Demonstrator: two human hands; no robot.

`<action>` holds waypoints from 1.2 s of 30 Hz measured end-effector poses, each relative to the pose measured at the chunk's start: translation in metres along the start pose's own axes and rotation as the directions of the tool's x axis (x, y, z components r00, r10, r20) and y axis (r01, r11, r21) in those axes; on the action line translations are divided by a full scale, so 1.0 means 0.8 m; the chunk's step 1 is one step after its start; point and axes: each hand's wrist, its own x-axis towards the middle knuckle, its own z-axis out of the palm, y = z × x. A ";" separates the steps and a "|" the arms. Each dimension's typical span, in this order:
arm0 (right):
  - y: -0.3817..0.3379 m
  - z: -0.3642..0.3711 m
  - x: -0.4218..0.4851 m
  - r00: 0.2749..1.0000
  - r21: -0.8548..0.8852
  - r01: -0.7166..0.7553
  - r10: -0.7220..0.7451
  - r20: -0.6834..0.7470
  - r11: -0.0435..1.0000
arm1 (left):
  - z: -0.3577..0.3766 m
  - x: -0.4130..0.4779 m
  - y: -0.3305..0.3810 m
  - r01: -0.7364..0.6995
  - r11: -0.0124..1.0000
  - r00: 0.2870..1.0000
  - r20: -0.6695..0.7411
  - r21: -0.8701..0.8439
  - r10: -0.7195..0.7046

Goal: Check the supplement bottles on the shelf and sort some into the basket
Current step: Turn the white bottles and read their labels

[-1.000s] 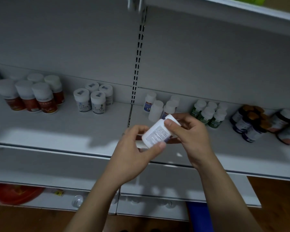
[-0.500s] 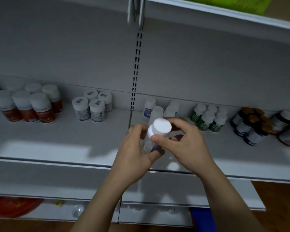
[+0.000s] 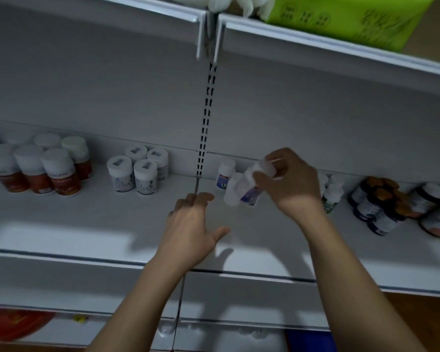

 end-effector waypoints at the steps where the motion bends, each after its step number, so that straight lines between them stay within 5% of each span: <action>1: 0.003 0.000 0.018 1.000 -0.028 0.009 -0.010 -0.025 1.000 | -0.003 0.004 -0.002 0.005 1.000 1.000 0.000 0.025 -0.005; 14: 0.032 0.066 0.141 0.991 -0.278 -0.059 0.091 0.103 0.959 | -0.003 0.027 -0.012 -0.042 0.980 0.998 -0.030 0.195 0.049; 24: 0.054 0.094 0.136 0.960 -0.613 0.021 0.156 0.234 0.790 | 0.004 0.030 -0.023 -0.008 0.983 0.999 -0.038 0.181 0.015; 36: 0.035 0.136 0.137 0.947 -0.533 0.161 0.022 0.320 0.831 | -0.007 0.037 -0.031 0.043 0.984 0.999 -0.006 0.172 -0.043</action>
